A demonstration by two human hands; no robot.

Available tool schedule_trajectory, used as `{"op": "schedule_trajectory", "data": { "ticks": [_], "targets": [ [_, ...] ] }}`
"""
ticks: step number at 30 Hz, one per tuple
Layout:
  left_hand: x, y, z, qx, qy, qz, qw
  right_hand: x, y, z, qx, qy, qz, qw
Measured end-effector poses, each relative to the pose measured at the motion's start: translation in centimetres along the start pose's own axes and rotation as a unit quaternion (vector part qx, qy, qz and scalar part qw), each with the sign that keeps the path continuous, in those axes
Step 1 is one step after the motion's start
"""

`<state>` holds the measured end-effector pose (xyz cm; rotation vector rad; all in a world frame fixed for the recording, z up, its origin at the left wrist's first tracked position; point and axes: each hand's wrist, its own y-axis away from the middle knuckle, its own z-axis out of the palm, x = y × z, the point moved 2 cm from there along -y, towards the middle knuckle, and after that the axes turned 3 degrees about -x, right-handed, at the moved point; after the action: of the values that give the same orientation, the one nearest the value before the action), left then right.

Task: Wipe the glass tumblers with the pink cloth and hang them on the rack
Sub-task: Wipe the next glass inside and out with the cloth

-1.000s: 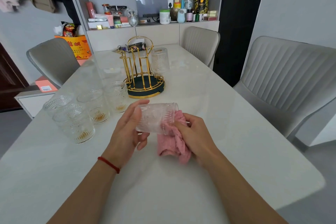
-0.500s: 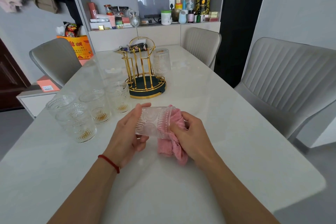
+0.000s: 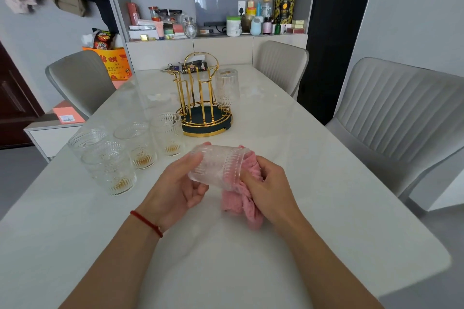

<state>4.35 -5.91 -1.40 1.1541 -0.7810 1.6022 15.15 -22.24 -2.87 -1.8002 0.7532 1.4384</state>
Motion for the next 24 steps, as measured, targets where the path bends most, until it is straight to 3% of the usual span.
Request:
{"op": "schedule_trajectory", "data": {
  "ticks": [3,6,10,13,17,20,22,24],
  "targets": [
    [0.2,-0.2,0.1,0.051,0.009,0.051,0.997,-0.2,0.1,-0.2,-0.027,-0.079,0.039,0.996],
    [1.2,0.0,-0.2,0.116,0.022,0.119,0.986,0.0,0.0,-0.9,0.025,-0.133,0.059,0.989],
    [3.9,1.4,-0.1,0.155,-0.190,0.245,0.938,-1.4,-0.3,-1.9,0.076,-0.116,0.000,0.990],
    [5.1,1.5,1.0,0.144,-0.366,0.268,0.880,-4.7,-0.2,-1.5,0.010,-0.052,-0.076,0.996],
    [5.2,0.7,2.6,0.117,-0.458,0.258,0.843,-8.5,-0.4,0.9,-0.137,0.036,-0.182,0.973],
    [5.4,0.3,2.3,0.116,-0.464,0.216,0.851,-8.8,0.4,1.8,-0.198,0.171,-0.219,0.940],
    [5.3,0.3,1.7,0.099,-0.466,0.205,0.855,-8.1,1.3,0.6,-0.237,0.164,-0.223,0.931],
    [5.1,0.8,1.4,0.094,-0.466,0.213,0.853,-8.0,1.6,-0.8,-0.227,0.170,-0.240,0.929]
  ]
}}
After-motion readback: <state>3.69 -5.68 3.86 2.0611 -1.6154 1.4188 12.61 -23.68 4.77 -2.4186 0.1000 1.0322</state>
